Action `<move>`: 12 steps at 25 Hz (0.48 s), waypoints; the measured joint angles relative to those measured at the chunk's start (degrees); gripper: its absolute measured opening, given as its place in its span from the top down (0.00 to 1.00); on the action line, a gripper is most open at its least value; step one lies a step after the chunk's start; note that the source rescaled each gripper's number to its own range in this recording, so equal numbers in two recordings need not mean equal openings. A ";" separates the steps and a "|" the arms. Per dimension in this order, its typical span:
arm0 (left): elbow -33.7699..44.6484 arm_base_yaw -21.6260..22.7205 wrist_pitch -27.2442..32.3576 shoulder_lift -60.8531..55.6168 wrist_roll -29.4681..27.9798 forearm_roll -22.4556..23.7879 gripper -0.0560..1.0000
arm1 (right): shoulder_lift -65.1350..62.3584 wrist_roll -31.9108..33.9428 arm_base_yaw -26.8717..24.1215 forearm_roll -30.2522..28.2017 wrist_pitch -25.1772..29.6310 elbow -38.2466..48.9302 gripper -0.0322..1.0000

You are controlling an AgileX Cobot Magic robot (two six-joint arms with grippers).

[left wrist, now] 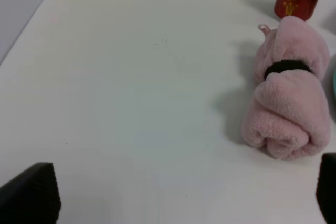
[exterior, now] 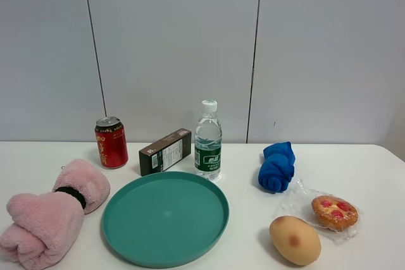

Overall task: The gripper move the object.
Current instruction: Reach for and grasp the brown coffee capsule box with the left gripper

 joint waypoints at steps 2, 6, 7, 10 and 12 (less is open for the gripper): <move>0.00 0.00 0.00 0.00 0.00 0.00 0.00 | 0.00 0.00 0.00 0.00 0.00 0.00 0.00; 0.00 0.00 0.00 0.00 0.00 0.00 0.00 | 0.00 0.00 0.00 0.00 0.00 0.00 0.00; 0.00 0.00 0.00 0.00 0.00 0.00 0.00 | 0.00 0.00 0.00 0.00 0.00 0.00 0.00; 0.00 0.00 0.00 0.00 0.00 0.00 0.00 | 0.00 0.00 0.00 0.00 0.00 0.00 0.00; 0.00 0.00 0.00 0.00 0.00 0.00 0.00 | 0.00 0.00 0.00 0.00 0.00 0.00 0.00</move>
